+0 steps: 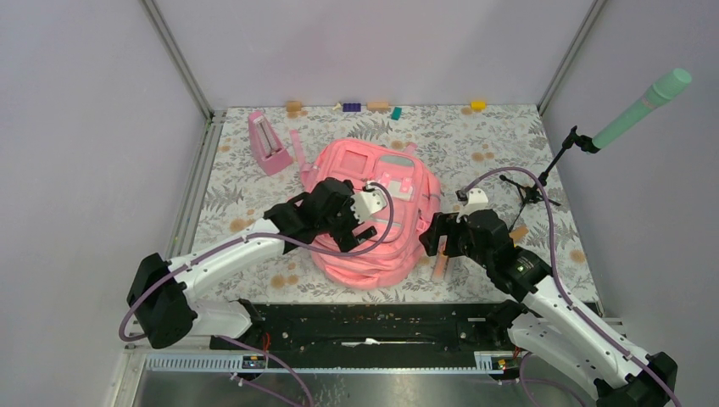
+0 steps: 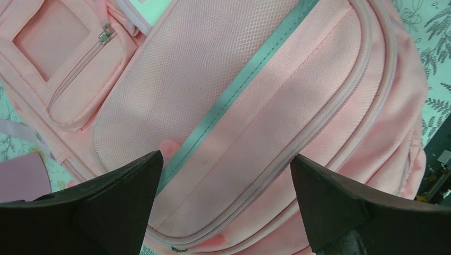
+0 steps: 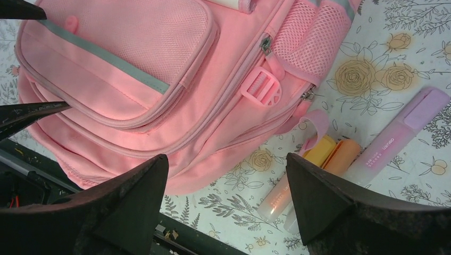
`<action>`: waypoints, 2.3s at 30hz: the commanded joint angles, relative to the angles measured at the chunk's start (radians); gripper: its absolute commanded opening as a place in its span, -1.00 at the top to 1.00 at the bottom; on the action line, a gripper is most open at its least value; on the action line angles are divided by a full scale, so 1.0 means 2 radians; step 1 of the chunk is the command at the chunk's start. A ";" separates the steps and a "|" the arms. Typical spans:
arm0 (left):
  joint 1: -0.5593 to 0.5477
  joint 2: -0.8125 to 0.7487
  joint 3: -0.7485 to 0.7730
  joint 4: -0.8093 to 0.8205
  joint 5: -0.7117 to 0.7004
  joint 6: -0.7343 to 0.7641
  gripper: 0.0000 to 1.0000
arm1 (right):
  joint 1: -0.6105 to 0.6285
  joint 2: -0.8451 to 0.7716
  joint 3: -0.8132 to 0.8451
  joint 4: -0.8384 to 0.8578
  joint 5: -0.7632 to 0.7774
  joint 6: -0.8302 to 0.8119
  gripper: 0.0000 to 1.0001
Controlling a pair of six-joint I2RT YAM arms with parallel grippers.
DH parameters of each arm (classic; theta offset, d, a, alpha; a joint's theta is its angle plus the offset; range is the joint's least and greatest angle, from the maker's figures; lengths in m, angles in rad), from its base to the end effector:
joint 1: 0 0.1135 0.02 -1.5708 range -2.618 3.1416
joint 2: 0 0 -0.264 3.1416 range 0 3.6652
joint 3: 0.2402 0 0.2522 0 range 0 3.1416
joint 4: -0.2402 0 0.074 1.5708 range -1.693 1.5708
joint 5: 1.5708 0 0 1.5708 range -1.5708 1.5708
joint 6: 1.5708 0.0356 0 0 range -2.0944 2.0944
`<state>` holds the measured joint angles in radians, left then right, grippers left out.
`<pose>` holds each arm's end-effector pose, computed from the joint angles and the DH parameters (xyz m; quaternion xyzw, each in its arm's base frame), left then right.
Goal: Pack the student bag
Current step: Unzip the student bag at the center of the board, then pick up the stationery from the center of the board.
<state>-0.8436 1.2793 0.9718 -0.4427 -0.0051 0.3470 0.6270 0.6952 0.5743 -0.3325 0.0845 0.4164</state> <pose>0.1836 -0.2060 0.2747 0.5134 0.7598 -0.0958 0.3872 0.1363 0.0950 0.2647 -0.0668 0.8448 0.2329 0.4770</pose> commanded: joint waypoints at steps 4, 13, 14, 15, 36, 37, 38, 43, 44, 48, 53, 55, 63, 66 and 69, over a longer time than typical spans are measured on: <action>0.000 0.007 0.024 0.034 0.009 -0.013 -0.90 | -0.003 0.005 0.015 0.004 -0.018 0.001 -0.75; 0.000 -0.040 -0.016 0.121 -0.075 -0.021 -0.75 | -0.003 -0.002 0.004 0.004 -0.013 0.009 -0.73; 0.000 -0.043 -0.019 0.125 -0.076 -0.021 -0.75 | -0.003 -0.002 0.003 0.004 -0.012 0.010 -0.73; 0.001 -0.044 -0.019 0.127 -0.077 -0.020 -0.75 | -0.003 -0.002 0.002 0.004 -0.011 0.010 -0.73; -0.008 -0.003 0.017 0.121 -0.041 -0.043 0.94 | -0.003 0.020 -0.016 -0.083 0.085 0.091 -0.54; -0.008 -0.003 0.025 0.117 -0.043 -0.055 1.00 | -0.003 0.022 -0.013 -0.099 0.092 0.097 -0.50; -0.008 -0.004 0.033 0.111 -0.048 -0.067 1.00 | -0.003 0.023 -0.012 -0.117 0.101 0.102 -0.48; -0.008 -0.006 0.073 0.075 -0.068 -0.116 1.00 | -0.003 0.031 -0.012 -0.193 0.143 0.155 -0.44; -0.007 -0.007 0.074 0.071 -0.072 -0.125 1.00 | -0.004 0.033 -0.013 -0.200 0.153 0.165 -0.42; -0.008 -0.009 0.074 0.046 -0.081 -0.141 1.00 | -0.023 0.061 0.003 -0.203 0.161 0.174 -0.37; -0.008 -0.013 0.079 0.023 -0.083 -0.164 1.00 | -0.085 0.138 0.039 -0.166 0.155 0.139 -0.28; -0.008 -0.012 0.084 0.015 -0.085 -0.167 1.00 | -0.115 0.175 0.048 -0.146 0.135 0.118 -0.22; -0.008 -0.020 0.091 0.005 -0.077 -0.172 1.00 | -0.134 0.303 0.114 -0.113 0.116 0.083 -0.15; -0.007 -0.025 0.091 0.004 -0.077 -0.172 1.00 | -0.139 0.339 0.128 -0.114 0.122 0.083 -0.15; -0.008 -0.029 0.091 0.004 -0.081 -0.173 1.00 | -0.146 0.358 0.129 -0.113 0.119 0.087 -0.16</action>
<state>-0.8658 1.2800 1.0916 -0.4740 -0.1192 0.0410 0.3565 1.3720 0.8005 -0.5598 0.3202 0.5991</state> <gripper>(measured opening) 0.037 0.578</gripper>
